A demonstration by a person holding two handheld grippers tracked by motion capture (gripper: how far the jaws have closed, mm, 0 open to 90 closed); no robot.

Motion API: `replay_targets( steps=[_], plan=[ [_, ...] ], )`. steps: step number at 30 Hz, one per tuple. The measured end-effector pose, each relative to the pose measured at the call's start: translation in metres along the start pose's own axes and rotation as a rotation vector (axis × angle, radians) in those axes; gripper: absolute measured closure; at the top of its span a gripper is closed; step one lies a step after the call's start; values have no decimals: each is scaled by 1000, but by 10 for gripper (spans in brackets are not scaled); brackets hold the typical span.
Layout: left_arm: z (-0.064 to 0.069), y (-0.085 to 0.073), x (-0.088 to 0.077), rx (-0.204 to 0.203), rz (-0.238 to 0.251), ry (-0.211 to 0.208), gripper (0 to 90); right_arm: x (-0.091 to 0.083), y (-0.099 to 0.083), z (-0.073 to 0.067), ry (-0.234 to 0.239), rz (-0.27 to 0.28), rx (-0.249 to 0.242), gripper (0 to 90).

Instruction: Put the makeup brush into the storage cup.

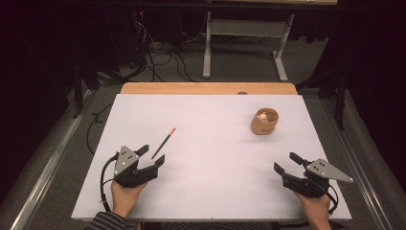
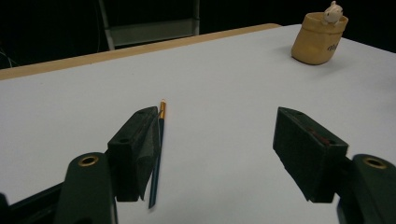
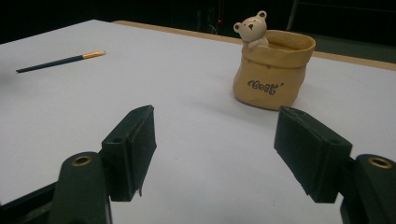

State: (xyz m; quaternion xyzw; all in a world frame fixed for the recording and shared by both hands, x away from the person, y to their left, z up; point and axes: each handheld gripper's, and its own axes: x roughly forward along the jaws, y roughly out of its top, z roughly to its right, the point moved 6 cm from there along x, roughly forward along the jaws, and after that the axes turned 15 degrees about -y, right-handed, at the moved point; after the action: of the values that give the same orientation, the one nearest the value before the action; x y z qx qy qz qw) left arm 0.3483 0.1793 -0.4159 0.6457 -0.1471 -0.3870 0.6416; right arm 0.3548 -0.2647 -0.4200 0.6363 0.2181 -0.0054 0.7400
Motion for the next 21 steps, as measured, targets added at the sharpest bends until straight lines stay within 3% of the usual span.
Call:
replay_targets(
  steps=[16,21],
  plan=[
    [4,13,9,18,-1,-17,324,1,0,0,6,0,-5,314],
    [3,17,13,5,9,-26,324,1,0,0,5,-3,-5,314]
  ],
)
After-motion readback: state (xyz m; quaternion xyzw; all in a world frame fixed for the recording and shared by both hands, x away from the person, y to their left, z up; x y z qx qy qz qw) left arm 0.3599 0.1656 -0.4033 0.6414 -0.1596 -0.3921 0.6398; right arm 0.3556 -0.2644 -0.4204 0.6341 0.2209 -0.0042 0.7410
